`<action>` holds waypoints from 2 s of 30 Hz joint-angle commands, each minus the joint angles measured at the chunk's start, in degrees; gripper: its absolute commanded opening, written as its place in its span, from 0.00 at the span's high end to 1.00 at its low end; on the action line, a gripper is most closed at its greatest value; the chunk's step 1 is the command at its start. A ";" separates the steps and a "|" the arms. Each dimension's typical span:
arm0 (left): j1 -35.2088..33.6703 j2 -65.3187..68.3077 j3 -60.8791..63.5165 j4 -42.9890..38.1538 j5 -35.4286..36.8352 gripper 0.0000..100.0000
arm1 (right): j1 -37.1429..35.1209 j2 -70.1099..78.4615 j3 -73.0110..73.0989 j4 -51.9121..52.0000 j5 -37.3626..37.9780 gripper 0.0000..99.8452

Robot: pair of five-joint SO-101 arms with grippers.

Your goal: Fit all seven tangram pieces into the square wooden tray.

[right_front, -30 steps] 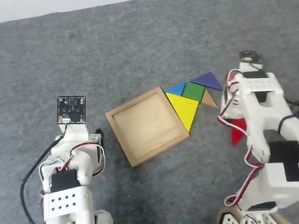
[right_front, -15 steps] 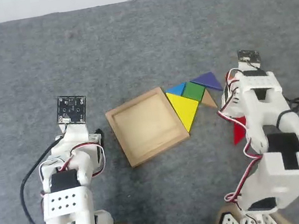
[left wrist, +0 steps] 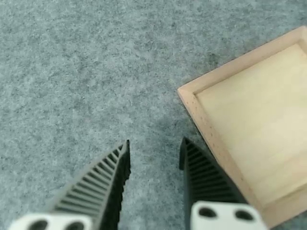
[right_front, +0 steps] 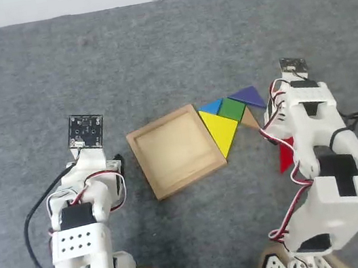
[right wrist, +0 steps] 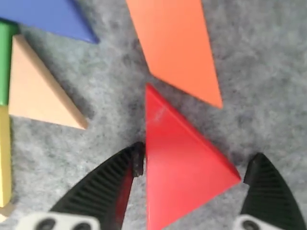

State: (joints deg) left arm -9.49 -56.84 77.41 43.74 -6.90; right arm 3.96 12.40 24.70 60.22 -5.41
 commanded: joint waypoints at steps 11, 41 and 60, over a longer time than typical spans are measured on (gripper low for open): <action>0.35 0.18 -0.75 0.26 -0.26 0.83 | -0.40 -0.13 -1.76 1.27 -3.25 0.66; 0.35 0.18 -0.75 0.26 -0.18 0.83 | -0.22 -0.13 -4.22 1.63 -3.34 0.87; 0.44 0.18 -0.75 0.26 -0.18 0.83 | -0.48 -6.11 -4.92 6.90 -5.80 0.87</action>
State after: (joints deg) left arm -9.49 -56.84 77.41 43.74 -6.90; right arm 3.96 11.08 21.89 65.41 -10.42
